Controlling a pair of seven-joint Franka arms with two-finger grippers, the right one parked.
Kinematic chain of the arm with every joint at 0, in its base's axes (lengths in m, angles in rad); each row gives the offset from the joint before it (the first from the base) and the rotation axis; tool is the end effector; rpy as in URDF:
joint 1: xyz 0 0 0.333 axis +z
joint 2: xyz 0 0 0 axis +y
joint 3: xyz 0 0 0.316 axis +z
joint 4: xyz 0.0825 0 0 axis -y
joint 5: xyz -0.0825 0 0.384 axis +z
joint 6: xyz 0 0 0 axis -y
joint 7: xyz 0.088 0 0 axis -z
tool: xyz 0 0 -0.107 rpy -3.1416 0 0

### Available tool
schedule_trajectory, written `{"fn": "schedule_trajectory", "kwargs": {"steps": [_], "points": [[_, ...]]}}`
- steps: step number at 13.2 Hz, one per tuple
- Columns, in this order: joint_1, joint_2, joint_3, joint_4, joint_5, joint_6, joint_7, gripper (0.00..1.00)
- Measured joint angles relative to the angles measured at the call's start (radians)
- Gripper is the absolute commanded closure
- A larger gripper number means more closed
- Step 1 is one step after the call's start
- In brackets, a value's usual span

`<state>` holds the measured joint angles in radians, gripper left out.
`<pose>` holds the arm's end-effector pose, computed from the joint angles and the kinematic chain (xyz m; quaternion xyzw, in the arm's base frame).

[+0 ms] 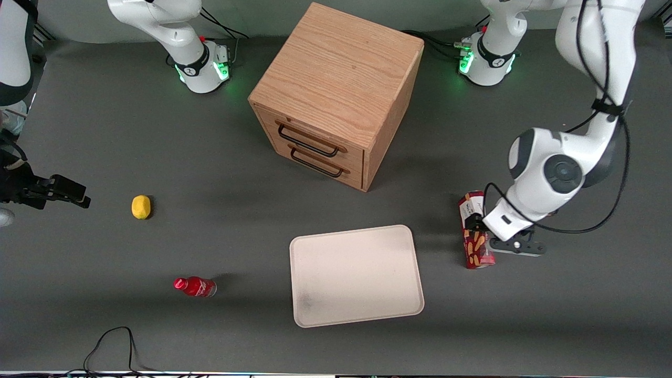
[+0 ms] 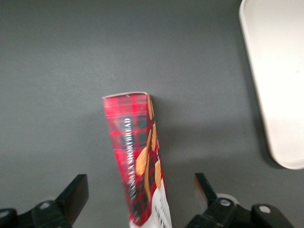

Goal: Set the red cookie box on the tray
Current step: 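Move the left gripper down over the red tartan cookie box and grasp it, then carry the held cookie box with the left gripper onto the cream tray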

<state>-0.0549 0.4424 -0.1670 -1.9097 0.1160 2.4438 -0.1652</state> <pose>0.6240 -0.1344 0.2765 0.9969 -0.0612 0.0498 0.0055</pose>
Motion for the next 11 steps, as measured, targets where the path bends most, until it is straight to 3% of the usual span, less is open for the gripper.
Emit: {"fn": "schedule_trajectory", "kwargs": {"steps": [2,3,8,11], "points": [[-0.004,0.032,0.003,-0.007,0.042,0.016,-0.023,0.92],[-0.004,0.037,0.005,-0.008,0.048,0.017,-0.023,1.00],[-0.004,0.037,0.008,-0.009,0.052,0.010,-0.023,1.00],[-0.004,0.031,0.008,0.063,0.051,-0.121,-0.027,1.00]]}}
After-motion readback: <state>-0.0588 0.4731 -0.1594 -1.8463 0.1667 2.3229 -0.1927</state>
